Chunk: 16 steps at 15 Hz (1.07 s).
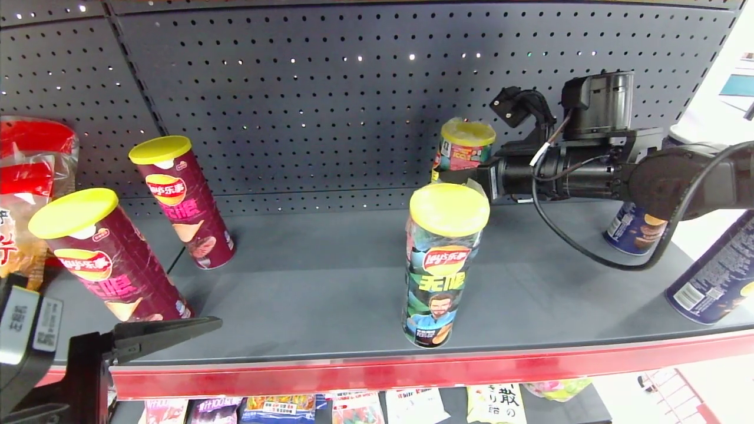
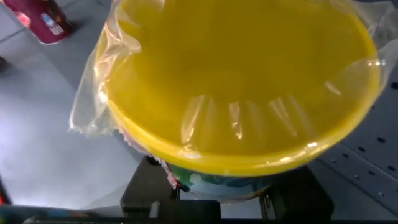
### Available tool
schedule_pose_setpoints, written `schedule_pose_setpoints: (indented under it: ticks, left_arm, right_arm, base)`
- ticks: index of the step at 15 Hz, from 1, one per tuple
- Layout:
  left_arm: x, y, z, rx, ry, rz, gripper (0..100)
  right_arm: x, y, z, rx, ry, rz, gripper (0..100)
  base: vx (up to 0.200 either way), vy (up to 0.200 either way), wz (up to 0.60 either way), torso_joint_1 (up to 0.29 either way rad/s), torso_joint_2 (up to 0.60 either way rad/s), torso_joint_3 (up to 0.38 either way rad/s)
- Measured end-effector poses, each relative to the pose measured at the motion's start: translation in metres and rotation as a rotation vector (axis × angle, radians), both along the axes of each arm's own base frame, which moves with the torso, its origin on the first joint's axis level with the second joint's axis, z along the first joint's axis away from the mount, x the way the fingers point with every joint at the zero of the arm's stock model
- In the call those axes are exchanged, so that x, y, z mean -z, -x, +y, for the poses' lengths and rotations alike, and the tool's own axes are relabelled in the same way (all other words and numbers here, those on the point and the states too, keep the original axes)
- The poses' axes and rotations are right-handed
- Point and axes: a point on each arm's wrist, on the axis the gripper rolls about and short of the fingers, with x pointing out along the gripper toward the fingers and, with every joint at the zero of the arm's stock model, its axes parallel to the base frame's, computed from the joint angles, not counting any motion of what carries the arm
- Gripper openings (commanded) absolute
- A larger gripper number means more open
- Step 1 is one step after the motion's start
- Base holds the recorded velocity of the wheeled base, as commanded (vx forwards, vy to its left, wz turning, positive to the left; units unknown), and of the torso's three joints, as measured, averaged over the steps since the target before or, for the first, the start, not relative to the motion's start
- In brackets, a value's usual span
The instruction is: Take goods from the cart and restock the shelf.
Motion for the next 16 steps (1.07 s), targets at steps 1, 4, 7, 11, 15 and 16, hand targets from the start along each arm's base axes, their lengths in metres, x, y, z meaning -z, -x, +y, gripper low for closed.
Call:
schedule_pose_setpoints:
  ticks: [1, 4, 7, 11, 15, 16]
  left_arm:
    - [0.001, -0.001, 0.000, -0.001, 0.000, 0.009, 100]
    - [0.002, -0.002, -0.001, -0.005, 0.000, 0.023, 100]
    - [0.002, -0.002, -0.002, -0.008, 0.004, 0.032, 100]
    - [0.003, -0.003, -0.002, -0.011, 0.007, 0.042, 100]
    - [0.007, -0.002, -0.001, -0.011, -0.002, 0.054, 100]
    - [0.008, -0.002, -0.001, -0.012, -0.004, 0.057, 100]
  right_arm:
    - [0.001, -0.001, 0.003, -0.006, 0.001, 0.001, 0]
    - [0.001, -0.004, 0.011, -0.021, 0.000, -0.002, 0]
    - [0.003, -0.009, 0.016, -0.027, 0.000, -0.003, 0]
    - [0.006, -0.009, 0.017, -0.025, 0.008, 0.003, 100]
    - [0.007, -0.006, 0.015, -0.006, 0.018, 0.010, 100]
    - [0.007, -0.002, 0.014, -0.005, 0.020, 0.014, 100]
  base:
    - [0.000, 0.000, 0.00, 0.000, 0.00, 0.000]
    - [0.000, 0.000, 0.00, 0.000, 0.00, 0.000]
    - [0.000, 0.000, 0.00, 0.000, 0.00, 0.000]
    - [0.000, 0.000, 0.00, 0.000, 0.00, 0.000]
    - [0.000, 0.000, 0.00, 0.000, 0.00, 0.000]
    - [0.000, 0.000, 0.00, 0.000, 0.00, 0.000]
